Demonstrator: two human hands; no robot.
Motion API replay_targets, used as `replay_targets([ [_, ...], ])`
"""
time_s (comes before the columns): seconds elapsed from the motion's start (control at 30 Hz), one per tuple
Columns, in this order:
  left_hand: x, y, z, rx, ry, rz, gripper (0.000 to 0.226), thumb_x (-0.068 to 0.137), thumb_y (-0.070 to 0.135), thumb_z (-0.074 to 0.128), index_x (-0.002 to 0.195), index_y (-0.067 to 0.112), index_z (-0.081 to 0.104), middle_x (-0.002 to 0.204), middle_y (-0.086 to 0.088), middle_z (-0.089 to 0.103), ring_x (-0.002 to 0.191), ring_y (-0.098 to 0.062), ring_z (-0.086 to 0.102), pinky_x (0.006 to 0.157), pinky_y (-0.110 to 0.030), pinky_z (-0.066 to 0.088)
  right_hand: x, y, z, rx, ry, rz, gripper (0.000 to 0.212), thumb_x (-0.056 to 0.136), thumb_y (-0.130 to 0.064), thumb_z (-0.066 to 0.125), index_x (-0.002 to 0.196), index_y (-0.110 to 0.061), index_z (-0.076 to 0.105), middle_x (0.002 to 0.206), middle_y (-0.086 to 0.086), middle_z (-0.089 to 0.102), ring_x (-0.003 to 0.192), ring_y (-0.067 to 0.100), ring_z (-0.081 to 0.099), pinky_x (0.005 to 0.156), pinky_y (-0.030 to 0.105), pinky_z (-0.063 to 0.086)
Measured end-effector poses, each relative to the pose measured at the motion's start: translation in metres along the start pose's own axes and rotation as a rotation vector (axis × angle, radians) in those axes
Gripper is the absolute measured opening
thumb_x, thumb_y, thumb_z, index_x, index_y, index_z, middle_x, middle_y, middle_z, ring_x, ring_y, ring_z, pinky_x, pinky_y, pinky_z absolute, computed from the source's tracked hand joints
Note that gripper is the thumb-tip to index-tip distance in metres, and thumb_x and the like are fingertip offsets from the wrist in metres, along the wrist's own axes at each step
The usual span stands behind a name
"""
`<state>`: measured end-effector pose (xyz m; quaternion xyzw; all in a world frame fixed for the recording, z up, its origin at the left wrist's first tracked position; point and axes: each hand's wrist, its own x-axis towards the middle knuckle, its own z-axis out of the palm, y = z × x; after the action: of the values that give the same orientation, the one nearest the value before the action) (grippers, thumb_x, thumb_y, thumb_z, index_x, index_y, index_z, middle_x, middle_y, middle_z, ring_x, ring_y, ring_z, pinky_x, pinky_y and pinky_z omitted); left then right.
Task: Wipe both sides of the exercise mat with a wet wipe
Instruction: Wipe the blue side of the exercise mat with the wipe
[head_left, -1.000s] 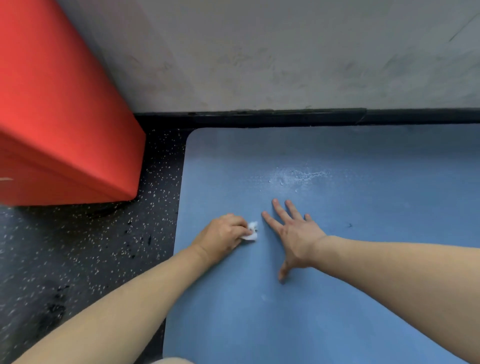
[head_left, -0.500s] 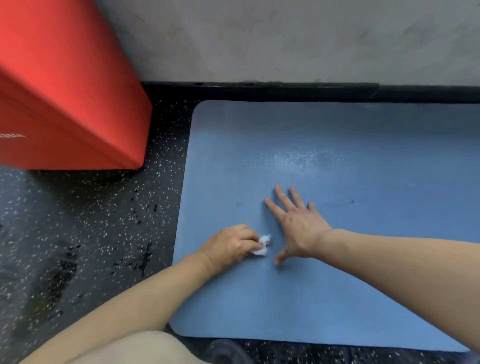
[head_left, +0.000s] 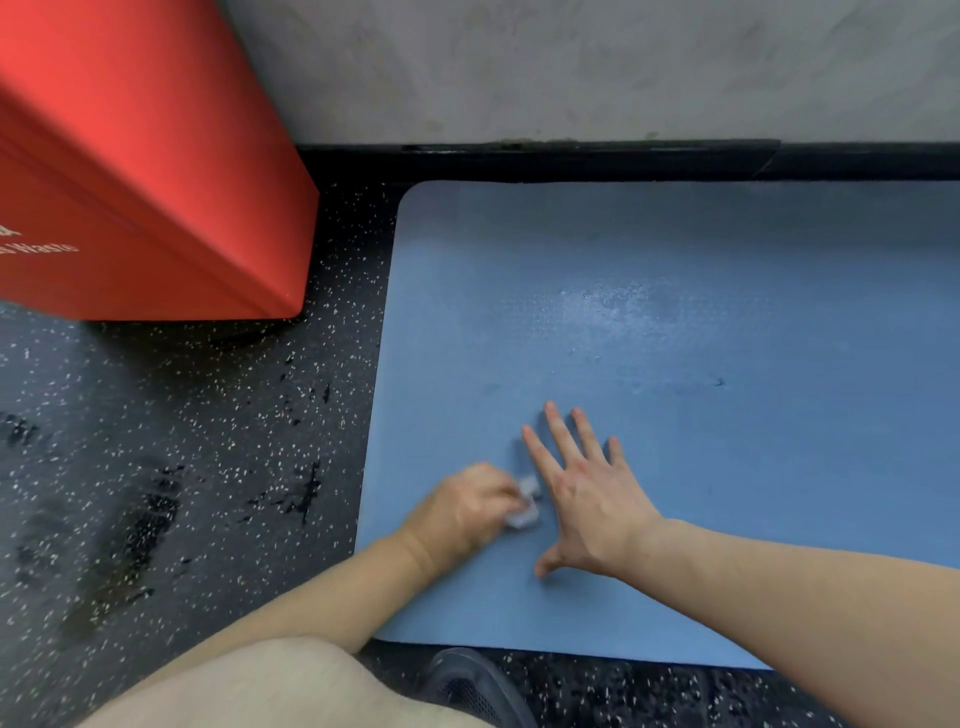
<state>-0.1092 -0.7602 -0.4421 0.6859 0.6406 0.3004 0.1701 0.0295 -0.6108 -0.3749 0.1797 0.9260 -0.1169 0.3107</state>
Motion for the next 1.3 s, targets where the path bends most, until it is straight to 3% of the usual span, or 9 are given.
replay_targets([
  [0.07, -0.014, 0.01, 0.004, 0.024, -0.149, 0.188, 0.006, 0.095, 0.011, 0.068, 0.096, 0.013, 0.074, 0.097, -0.002, 0.068, 0.08, -0.022, 0.056, 0.071, -0.032, 0.051, -0.005, -0.001, 0.006, -0.004, -0.023, 0.014, 0.157, 0.061, -0.083, 0.08, 0.163, -0.025, -0.024, 0.166, 0.013, -0.038, 0.157, 0.042, -0.024, 0.126, 0.065, 0.014],
  [0.23, -0.02, -0.005, -0.011, 0.003, 0.085, -0.12, 0.015, 0.097, 0.019, 0.062, 0.097, 0.014, 0.075, 0.099, -0.002, 0.068, 0.081, -0.022, 0.06, 0.072, -0.032, 0.052, -0.015, -0.001, 0.019, -0.037, -0.053, 0.006, 0.155, 0.061, -0.083, 0.079, 0.163, -0.028, -0.024, 0.165, 0.014, -0.04, 0.156, 0.042, -0.027, 0.125, 0.067, 0.01],
  [0.37, -0.046, 0.021, -0.002, -0.001, -0.203, 0.157, 0.013, 0.101, 0.015, 0.061, 0.1, 0.015, 0.074, 0.099, -0.001, 0.067, 0.082, -0.021, 0.059, 0.071, -0.03, 0.052, -0.018, 0.001, 0.023, -0.066, -0.046, -0.004, 0.155, 0.063, -0.08, 0.08, 0.162, -0.027, -0.027, 0.164, 0.015, -0.042, 0.155, 0.043, -0.028, 0.125, 0.067, 0.009],
  [0.5, -0.053, 0.009, -0.009, -0.032, 0.031, -0.15, 0.01, 0.096, 0.018, 0.066, 0.099, 0.016, 0.075, 0.1, 0.0, 0.067, 0.083, -0.02, 0.061, 0.072, -0.032, 0.054, -0.021, 0.001, 0.026, -0.064, -0.034, 0.0, 0.151, 0.067, -0.077, 0.08, 0.162, -0.028, -0.028, 0.164, 0.014, -0.042, 0.155, 0.042, -0.029, 0.126, 0.066, 0.007],
  [0.63, -0.069, 0.042, 0.006, -0.088, -0.34, 0.195, 0.016, 0.104, 0.015, 0.055, 0.106, 0.018, 0.07, 0.104, 0.001, 0.063, 0.087, -0.021, 0.055, 0.07, -0.035, 0.052, -0.025, 0.001, 0.029, -0.064, -0.037, -0.008, 0.146, 0.072, -0.077, 0.076, 0.162, -0.027, -0.027, 0.164, 0.014, -0.043, 0.155, 0.042, -0.03, 0.127, 0.066, 0.004],
  [0.8, -0.056, 0.028, 0.003, -0.095, -0.123, -0.006, 0.011, 0.097, 0.015, 0.065, 0.1, 0.019, 0.074, 0.098, 0.001, 0.066, 0.082, -0.02, 0.058, 0.068, -0.031, 0.052, -0.026, 0.006, 0.026, -0.02, -0.036, -0.034, 0.143, 0.074, -0.073, 0.078, 0.163, -0.029, -0.025, 0.165, 0.011, -0.042, 0.156, 0.037, -0.031, 0.128, 0.062, 0.003],
  [0.93, -0.046, 0.057, 0.01, -0.101, -0.52, 0.324, 0.017, 0.101, 0.018, 0.055, 0.108, 0.019, 0.07, 0.103, 0.002, 0.06, 0.093, -0.021, 0.052, 0.057, -0.033, 0.047, -0.031, 0.016, 0.024, 0.007, -0.001, -0.031, 0.145, 0.07, -0.078, 0.076, 0.163, -0.028, -0.023, 0.166, 0.01, -0.04, 0.157, 0.032, -0.03, 0.13, 0.056, 0.001],
  [1.1, -0.024, 0.017, 0.007, -0.073, -0.12, 0.067, 0.01, 0.093, 0.015, 0.068, 0.1, 0.016, 0.075, 0.096, -0.001, 0.063, 0.085, -0.019, 0.054, 0.069, -0.032, 0.05, -0.029, 0.03, 0.019, 0.021, 0.01, 0.078, 0.154, 0.06, -0.088, 0.074, 0.163, -0.03, -0.026, 0.164, 0.012, -0.042, 0.156, 0.037, -0.031, 0.128, 0.064, 0.003],
  [1.3, -0.014, 0.044, 0.027, 0.013, -0.406, 0.305, 0.015, 0.103, 0.02, 0.054, 0.1, 0.018, 0.069, 0.094, -0.001, 0.058, 0.086, -0.022, 0.053, 0.063, -0.037, 0.049, -0.022, 0.041, 0.015, 0.021, -0.003, 0.113, 0.159, 0.055, -0.091, 0.074, 0.16, -0.033, -0.03, 0.166, 0.011, -0.04, 0.157, 0.039, -0.028, 0.126, 0.066, 0.006],
])
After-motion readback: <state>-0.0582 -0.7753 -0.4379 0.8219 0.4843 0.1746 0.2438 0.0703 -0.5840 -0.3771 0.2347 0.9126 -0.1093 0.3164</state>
